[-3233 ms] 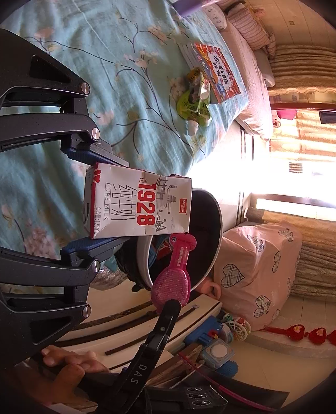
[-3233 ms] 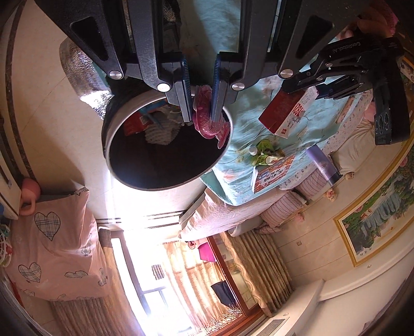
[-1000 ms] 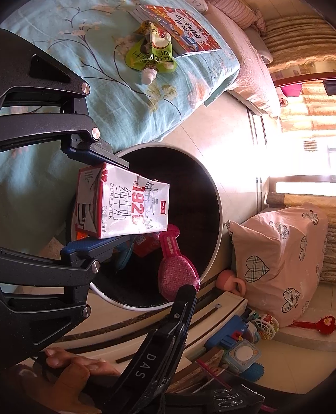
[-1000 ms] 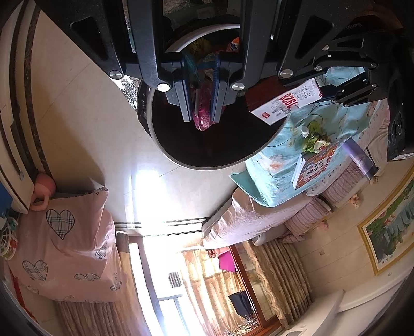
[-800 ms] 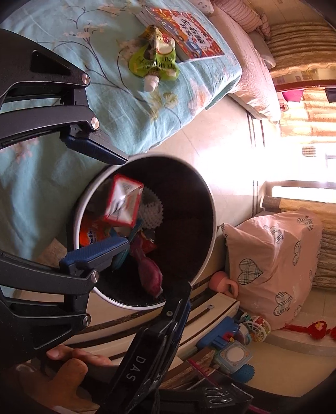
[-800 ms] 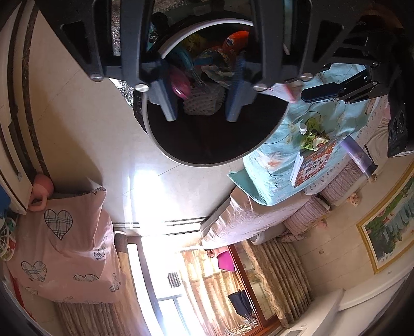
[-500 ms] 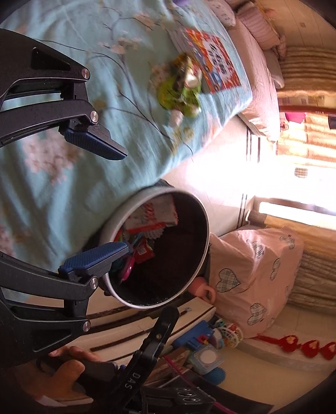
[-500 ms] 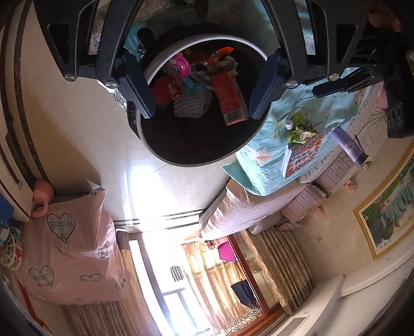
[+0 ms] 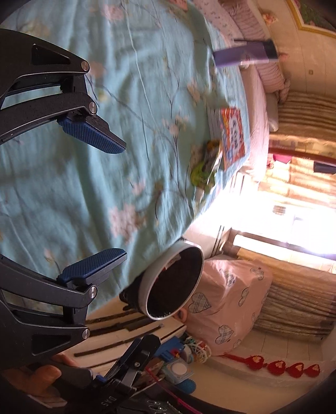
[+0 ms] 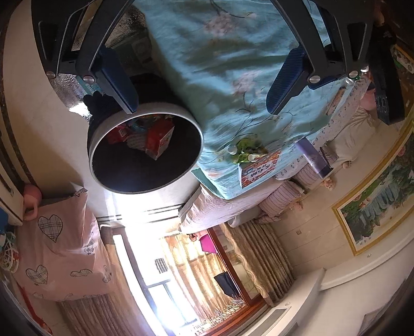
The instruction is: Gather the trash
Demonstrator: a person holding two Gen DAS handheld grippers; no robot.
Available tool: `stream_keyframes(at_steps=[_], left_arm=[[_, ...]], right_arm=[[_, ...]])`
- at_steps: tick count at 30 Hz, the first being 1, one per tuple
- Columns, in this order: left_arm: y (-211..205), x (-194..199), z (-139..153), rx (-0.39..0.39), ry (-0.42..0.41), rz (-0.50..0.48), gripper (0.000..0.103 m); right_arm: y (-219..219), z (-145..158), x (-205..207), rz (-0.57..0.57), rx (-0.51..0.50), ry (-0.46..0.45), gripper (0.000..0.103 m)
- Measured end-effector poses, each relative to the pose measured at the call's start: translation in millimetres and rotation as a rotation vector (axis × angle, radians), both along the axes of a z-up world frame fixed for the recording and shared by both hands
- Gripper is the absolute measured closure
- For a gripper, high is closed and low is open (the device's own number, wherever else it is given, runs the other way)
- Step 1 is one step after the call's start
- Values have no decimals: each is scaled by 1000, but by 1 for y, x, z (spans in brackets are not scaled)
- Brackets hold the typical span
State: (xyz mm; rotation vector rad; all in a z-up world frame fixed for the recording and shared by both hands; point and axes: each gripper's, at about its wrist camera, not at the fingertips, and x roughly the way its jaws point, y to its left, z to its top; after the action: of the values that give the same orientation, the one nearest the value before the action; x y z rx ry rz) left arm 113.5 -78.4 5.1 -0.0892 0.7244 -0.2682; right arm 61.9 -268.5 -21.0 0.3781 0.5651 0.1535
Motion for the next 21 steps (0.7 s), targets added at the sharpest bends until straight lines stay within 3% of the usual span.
stream_keyframes(at_steps=[4,6,8,10,15,21], left_arm=[[23,-31,0,8,-68,56,24],[32,-46,3,-3,-115,79,22],[40,-62,7,-5,-177,111,7],[47,-76,9,3,-242,161,0],[57,-95,8,32,-328,220,0],[61,-113,0,114,-388,258,0]], right_arm=[[23,-1,-19,10,-66,-21,2],[34,7,-34,-29,-151,-88,2],[43,15,-56,-68,-224,-202,0],[54,19,-72,-69,-285,-280,0],[71,11,-72,-30,-345,-250,0],[69,-5,-76,-44,-286,-224,0]])
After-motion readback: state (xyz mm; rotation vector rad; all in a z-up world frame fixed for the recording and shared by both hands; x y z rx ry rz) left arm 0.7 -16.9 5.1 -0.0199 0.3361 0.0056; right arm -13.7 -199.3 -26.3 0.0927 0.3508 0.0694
